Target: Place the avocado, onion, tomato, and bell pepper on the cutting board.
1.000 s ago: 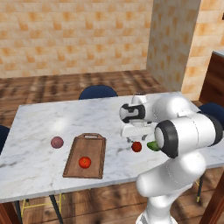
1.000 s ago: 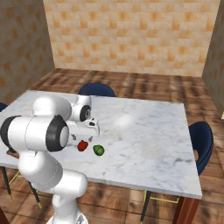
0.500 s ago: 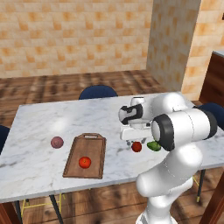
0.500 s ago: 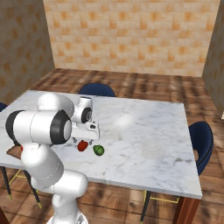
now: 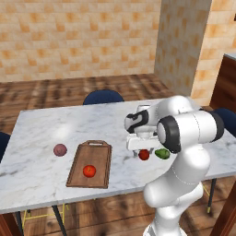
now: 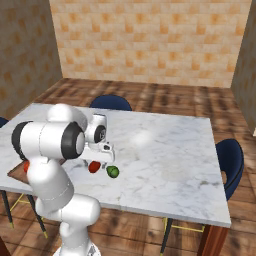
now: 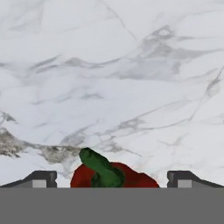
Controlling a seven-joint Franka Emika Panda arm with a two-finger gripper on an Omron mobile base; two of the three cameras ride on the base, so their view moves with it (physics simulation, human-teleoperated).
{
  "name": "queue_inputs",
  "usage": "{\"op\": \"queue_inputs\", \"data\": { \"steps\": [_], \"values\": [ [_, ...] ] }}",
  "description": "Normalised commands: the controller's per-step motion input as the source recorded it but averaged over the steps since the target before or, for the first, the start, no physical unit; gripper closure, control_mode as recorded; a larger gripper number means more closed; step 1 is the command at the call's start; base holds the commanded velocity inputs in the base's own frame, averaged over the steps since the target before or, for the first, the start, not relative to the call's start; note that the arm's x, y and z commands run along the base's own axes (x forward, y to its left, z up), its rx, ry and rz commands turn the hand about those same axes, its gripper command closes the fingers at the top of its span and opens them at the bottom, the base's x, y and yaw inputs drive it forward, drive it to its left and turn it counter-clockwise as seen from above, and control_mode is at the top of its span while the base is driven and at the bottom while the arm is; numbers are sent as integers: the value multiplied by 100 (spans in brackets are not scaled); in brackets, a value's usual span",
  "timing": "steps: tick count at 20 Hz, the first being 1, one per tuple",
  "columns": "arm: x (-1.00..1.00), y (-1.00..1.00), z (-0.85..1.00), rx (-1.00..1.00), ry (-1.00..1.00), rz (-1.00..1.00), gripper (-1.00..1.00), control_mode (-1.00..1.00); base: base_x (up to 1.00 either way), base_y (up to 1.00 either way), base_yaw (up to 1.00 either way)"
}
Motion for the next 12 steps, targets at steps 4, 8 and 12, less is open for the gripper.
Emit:
{"op": "queue_inputs", "data": {
  "steps": [4, 8, 12],
  "values": [
    [-5, 0, -17, 0, 4, 0, -100, -100, 0, 0, 0],
    [-4, 0, -17, 0, 4, 0, -100, -100, 0, 0, 0],
    [0, 2, -16, 0, 4, 0, 100, -100, 0, 0, 0]
  ]
}}
